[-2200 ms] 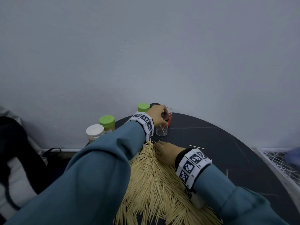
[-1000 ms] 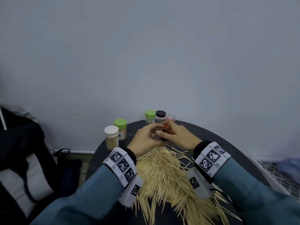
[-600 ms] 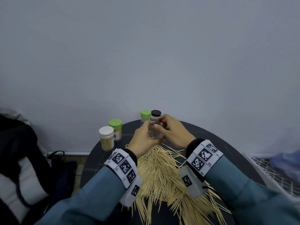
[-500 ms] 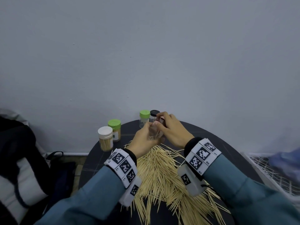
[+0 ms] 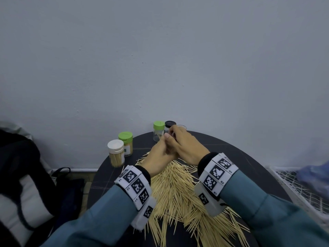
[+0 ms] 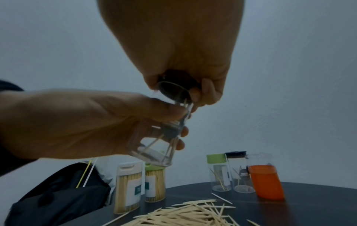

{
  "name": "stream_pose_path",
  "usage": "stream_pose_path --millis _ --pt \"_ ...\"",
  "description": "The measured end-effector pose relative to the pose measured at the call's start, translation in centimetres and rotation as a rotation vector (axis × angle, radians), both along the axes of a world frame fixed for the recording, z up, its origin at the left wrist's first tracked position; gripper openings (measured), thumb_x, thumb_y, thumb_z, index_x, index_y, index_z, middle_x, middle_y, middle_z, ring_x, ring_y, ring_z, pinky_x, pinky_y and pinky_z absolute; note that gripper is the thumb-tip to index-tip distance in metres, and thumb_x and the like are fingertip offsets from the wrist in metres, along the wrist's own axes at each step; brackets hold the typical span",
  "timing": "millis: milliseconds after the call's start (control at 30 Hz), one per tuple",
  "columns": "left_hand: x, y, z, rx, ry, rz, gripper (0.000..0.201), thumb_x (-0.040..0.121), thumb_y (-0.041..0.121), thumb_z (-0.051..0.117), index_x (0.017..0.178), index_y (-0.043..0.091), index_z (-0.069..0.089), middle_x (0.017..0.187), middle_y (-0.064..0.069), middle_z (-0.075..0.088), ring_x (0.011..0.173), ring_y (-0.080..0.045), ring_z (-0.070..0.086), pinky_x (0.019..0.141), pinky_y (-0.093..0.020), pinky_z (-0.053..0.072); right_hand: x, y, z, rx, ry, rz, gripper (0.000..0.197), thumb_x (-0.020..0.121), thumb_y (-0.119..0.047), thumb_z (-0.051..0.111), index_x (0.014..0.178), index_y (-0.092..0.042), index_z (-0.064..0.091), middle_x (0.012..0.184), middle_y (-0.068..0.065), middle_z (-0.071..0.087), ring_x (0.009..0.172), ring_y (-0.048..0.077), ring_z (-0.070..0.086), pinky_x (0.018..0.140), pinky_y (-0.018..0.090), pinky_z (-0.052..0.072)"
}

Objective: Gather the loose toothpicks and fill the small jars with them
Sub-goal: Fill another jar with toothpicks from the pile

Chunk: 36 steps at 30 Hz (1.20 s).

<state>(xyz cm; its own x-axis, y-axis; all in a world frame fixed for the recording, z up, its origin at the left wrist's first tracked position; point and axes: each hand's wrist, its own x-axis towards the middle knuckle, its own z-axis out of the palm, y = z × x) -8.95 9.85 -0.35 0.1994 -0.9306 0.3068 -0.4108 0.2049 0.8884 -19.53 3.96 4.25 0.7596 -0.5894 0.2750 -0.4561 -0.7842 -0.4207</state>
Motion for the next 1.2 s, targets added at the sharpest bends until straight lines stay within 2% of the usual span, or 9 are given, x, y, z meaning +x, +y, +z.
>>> stream_pose_path --millis 100,267,433,567,667,933,1000,1100,1200 --pt "-0.1 -0.2 -0.2 0.049 0.001 -0.031 0.055 0.089 0.011 0.061 0.135 0.018 0.032 0.113 0.001 0.057 0.099 -0.009 0.055 0.079 -0.009 0.042 -0.4 -0.7 0.0 0.012 0.023 0.056 0.036 0.099 -0.041 0.027 0.110 -0.012 0.046 0.102 0.003 0.050 0.090 0.020 0.051 0.078 0.030 0.038" --pt "-0.4 -0.8 -0.6 0.111 -0.026 -0.057 0.046 0.089 0.018 0.063 0.129 0.013 0.040 0.099 0.010 0.054 0.082 0.005 0.050 0.074 -0.011 0.040 -1.2 -1.5 0.3 0.066 0.058 0.116 0.027 0.100 -0.037 0.026 0.097 -0.017 0.044 0.096 0.002 0.054 0.088 0.021 0.055 0.079 0.033 0.043" --pt "-0.6 -0.9 -0.7 0.144 -0.025 -0.068 0.051 0.086 0.025 0.066 0.127 0.009 0.041 0.109 -0.009 0.057 0.095 -0.018 0.053 0.092 -0.039 0.044 -1.6 -1.7 0.5 0.081 0.073 0.154 0.026 0.102 -0.032 0.025 0.078 -0.037 0.034 0.081 -0.015 0.050 0.083 0.015 0.054 0.076 0.028 0.040" --pt "-0.7 -0.7 -0.5 0.172 -0.025 -0.079 0.049 0.088 0.019 0.064 0.130 0.011 0.039 0.111 -0.003 0.057 0.098 -0.012 0.053 0.093 -0.032 0.045 -1.6 -1.9 0.5 0.087 0.076 0.181 0.027 0.102 -0.029 0.025 0.076 -0.033 0.033 0.078 -0.013 0.047 0.073 0.007 0.050 0.070 0.022 0.039" --pt "-0.7 -0.6 -0.5 0.194 -0.012 -0.084 0.053 0.085 0.023 0.066 0.129 0.012 0.039 0.117 -0.008 0.059 0.109 -0.021 0.057 0.100 -0.043 0.044 -1.6 -2.0 0.4 0.081 0.081 0.201 0.028 0.102 -0.028 0.025 0.076 -0.033 0.033 0.077 -0.014 0.044 0.069 0.000 0.045 0.064 0.015 0.035" --pt "-0.8 -1.0 -1.1 0.230 0.011 -0.120 0.073 0.064 0.045 0.066 0.125 0.012 0.042 0.117 -0.009 0.060 0.110 -0.023 0.058 0.100 -0.047 0.044 -2.0 -2.7 -0.1 0.095 0.118 0.228 0.026 0.102 -0.026 0.025 0.086 -0.014 0.042 0.081 -0.002 0.046 0.071 0.010 0.042 0.067 0.021 0.035" --pt "-0.7 -1.0 -1.2 0.234 0.019 -0.123 0.079 0.059 0.049 0.067 0.124 0.011 0.042 0.116 -0.010 0.060 0.110 -0.025 0.058 0.100 -0.047 0.045 -2.0 -2.9 -0.2 0.085 0.130 0.239 0.027 0.102 -0.026 0.025 0.082 -0.018 0.041 0.078 -0.004 0.045 0.069 0.009 0.041 0.066 0.017 0.035" --pt "-0.6 -1.0 -1.1 0.258 0.017 -0.146 0.061 0.074 0.033 0.070 0.123 0.009 0.043 0.114 -0.010 0.060 0.111 -0.026 0.057 0.101 -0.049 0.043 -2.1 -2.9 -0.3 0.081 0.132 0.246 0.027 0.102 -0.026 0.026 0.079 -0.021 0.039 0.075 -0.007 0.042 0.066 0.005 0.040 0.063 0.015 0.035" --pt "-0.5 -1.2 -1.2 0.267 0.002 -0.151 0.049 0.082 0.025 0.068 0.122 0.010 0.044 0.116 -0.008 0.060 0.111 -0.023 0.057 0.103 -0.047 0.042 -2.4 -2.8 -0.4 0.082 0.111 0.252 0.031 0.102 -0.026 0.027 0.088 -0.006 0.046 0.080 -0.001 0.047 0.069 0.008 0.042 0.065 0.018 0.035"
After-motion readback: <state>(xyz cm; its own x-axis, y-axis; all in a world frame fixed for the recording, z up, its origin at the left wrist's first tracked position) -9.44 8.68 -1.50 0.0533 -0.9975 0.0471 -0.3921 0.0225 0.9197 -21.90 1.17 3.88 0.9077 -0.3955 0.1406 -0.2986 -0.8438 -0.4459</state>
